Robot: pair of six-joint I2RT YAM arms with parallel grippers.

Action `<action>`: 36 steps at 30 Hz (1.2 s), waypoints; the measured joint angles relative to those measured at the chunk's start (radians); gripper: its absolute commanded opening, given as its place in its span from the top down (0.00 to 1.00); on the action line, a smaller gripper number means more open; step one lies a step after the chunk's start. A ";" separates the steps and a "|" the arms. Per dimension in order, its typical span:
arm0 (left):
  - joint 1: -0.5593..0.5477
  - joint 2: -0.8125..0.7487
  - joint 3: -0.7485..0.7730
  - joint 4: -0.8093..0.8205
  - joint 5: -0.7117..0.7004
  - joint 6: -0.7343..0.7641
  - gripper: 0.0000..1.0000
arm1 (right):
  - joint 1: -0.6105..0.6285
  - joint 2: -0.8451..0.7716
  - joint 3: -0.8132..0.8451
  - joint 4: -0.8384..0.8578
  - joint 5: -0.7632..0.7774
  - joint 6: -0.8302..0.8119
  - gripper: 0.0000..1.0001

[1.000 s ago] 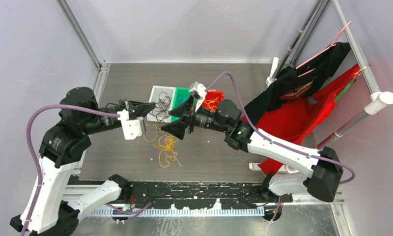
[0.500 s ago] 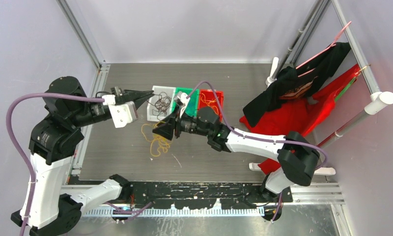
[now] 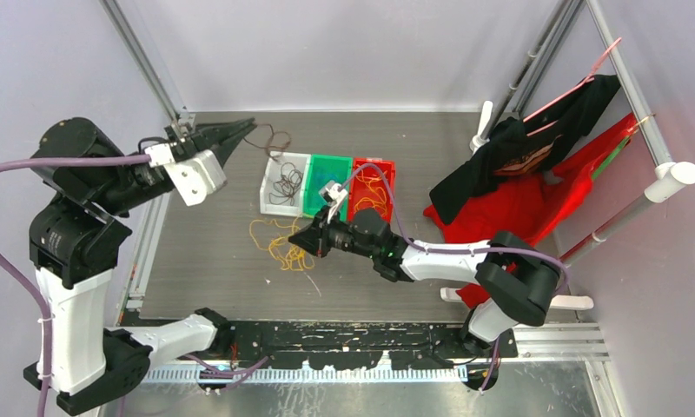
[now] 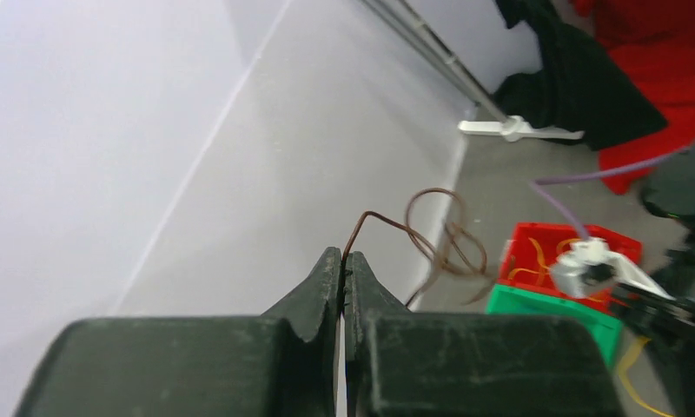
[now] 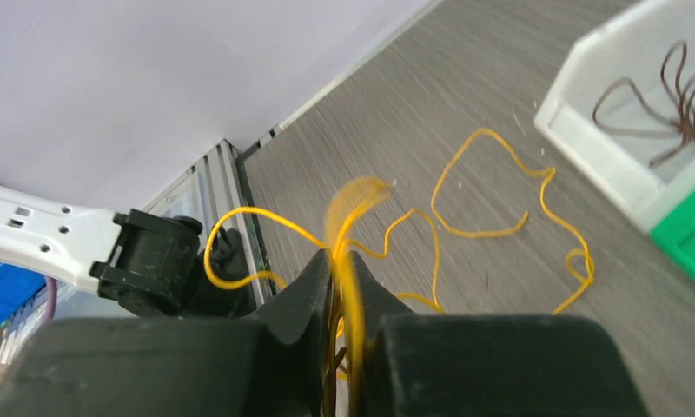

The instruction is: Untangle the cables

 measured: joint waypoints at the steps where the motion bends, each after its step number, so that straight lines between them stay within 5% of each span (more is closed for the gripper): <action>1: 0.000 0.011 0.023 0.005 -0.014 0.005 1.00 | 0.002 0.000 -0.012 0.000 0.008 0.003 0.89; 13: 0.000 0.116 0.132 0.146 -0.257 0.150 1.00 | 0.010 0.024 -0.126 0.006 0.085 0.098 0.94; 23: 0.020 0.143 -0.272 0.172 -0.379 0.131 1.00 | 0.013 -0.253 -0.169 -0.245 0.110 0.105 0.94; 28: 0.092 0.303 -0.325 0.169 -0.385 0.070 1.00 | 0.013 -0.435 -0.174 -0.422 0.153 0.094 0.94; 36: 0.132 0.468 -0.441 0.192 -0.395 0.056 1.00 | 0.013 -0.492 -0.192 -0.577 0.184 0.089 0.93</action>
